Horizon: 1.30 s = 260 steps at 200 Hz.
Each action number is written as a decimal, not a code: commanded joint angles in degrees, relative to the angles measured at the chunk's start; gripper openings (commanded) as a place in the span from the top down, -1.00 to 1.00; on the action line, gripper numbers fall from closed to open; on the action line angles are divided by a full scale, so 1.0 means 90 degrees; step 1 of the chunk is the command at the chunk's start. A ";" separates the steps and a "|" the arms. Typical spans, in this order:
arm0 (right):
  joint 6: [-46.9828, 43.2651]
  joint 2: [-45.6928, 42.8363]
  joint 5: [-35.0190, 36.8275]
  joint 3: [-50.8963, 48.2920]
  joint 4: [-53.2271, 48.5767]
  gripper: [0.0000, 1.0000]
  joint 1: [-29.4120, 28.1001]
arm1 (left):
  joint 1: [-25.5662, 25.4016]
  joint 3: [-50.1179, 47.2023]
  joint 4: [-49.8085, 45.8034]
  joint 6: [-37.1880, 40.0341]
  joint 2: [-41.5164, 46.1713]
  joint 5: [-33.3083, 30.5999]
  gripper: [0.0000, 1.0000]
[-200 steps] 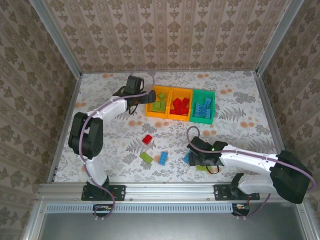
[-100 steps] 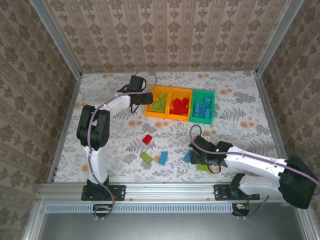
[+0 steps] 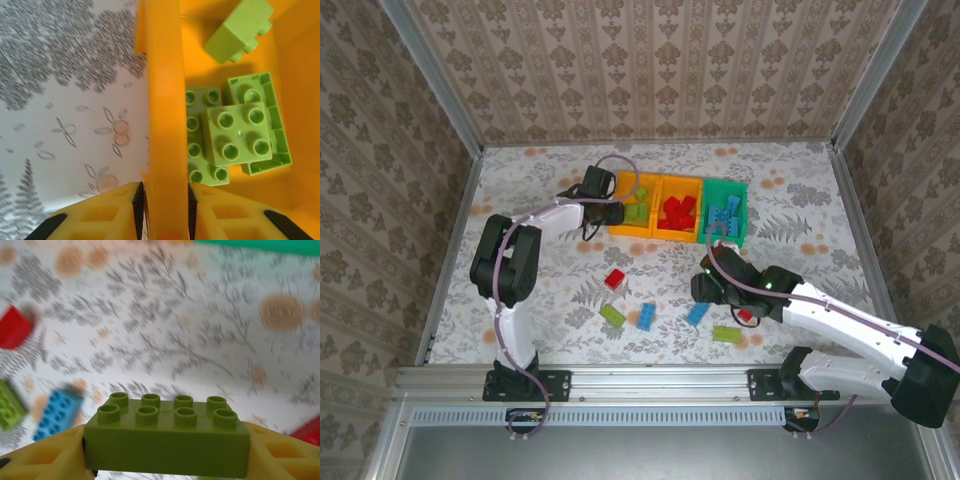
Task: Sort the legos into containers by color
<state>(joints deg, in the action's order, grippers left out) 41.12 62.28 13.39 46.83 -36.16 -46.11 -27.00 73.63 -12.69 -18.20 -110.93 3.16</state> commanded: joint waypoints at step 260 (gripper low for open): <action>-0.1665 0.4973 -0.1025 0.4170 0.1264 -0.14 0.0992 | -0.0936 -0.3088 -0.0365 -0.1258 0.4394 -0.1417 -1.00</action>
<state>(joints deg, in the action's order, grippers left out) 27.92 103.90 5.54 80.03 -23.77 -37.47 -35.22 49.58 -10.22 -30.98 -75.57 -5.91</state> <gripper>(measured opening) 0.630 0.974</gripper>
